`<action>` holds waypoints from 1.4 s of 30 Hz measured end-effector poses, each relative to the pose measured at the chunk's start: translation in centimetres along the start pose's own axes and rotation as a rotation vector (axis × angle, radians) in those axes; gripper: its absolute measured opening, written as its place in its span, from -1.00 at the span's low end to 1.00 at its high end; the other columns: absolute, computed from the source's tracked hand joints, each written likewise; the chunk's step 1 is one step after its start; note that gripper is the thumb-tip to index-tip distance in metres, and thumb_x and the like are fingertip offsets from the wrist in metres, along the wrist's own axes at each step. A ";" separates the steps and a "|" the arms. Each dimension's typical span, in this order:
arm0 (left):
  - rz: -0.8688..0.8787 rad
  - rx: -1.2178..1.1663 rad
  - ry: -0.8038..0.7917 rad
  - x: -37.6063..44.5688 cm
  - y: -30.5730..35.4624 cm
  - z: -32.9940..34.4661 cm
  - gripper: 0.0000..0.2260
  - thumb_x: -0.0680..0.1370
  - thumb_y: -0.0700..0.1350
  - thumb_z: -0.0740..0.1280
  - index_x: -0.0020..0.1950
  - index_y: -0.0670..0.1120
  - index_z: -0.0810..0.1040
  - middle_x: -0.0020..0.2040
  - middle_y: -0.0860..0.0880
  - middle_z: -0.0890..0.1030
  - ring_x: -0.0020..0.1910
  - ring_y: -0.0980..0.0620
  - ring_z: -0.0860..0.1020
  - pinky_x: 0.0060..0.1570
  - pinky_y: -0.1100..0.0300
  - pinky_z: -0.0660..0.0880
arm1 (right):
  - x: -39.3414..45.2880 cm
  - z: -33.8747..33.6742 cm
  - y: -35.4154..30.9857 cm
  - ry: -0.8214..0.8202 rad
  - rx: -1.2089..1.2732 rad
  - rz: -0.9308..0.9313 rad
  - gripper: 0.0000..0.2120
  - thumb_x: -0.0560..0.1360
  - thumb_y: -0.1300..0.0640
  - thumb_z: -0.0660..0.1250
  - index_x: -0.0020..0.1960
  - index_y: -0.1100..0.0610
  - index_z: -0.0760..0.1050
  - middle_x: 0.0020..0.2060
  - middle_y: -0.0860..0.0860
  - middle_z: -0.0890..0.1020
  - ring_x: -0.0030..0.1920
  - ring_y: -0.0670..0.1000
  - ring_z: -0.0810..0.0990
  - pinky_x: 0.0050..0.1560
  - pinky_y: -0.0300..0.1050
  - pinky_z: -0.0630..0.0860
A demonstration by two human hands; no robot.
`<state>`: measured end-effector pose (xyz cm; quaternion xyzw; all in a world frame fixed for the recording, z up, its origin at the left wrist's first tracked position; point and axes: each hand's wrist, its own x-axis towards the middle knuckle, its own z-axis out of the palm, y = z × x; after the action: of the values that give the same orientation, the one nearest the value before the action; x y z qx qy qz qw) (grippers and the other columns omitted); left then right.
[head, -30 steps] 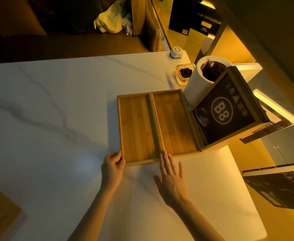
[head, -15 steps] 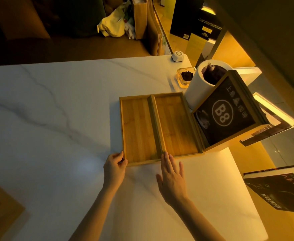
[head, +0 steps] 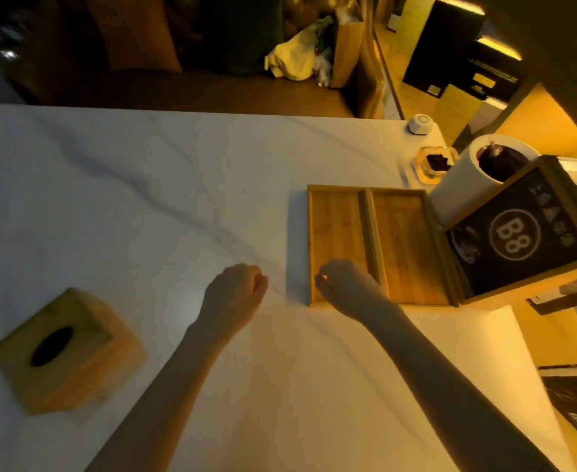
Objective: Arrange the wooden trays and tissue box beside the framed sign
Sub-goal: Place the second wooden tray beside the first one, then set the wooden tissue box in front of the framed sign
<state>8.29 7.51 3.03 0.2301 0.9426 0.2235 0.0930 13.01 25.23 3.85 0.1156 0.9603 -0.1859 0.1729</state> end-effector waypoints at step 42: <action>-0.668 -0.885 0.401 -11.3 -21.1 -9.4 -0.71 0.53 -0.10 0.21 0.23 -0.15 0.38 0.04 -0.09 0.49 0.00 -0.09 0.50 0.03 0.00 0.49 | -2.3 14.0 -23.5 -0.032 0.798 -0.025 -0.68 0.55 -0.12 0.05 0.16 0.06 0.33 0.02 -0.05 0.45 0.04 -0.01 0.43 0.09 -0.06 0.39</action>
<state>7.34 -18.16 2.39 -0.1866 0.7803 0.5933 0.0655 12.41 -1.96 0.00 0.1592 0.8113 -0.5481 0.1269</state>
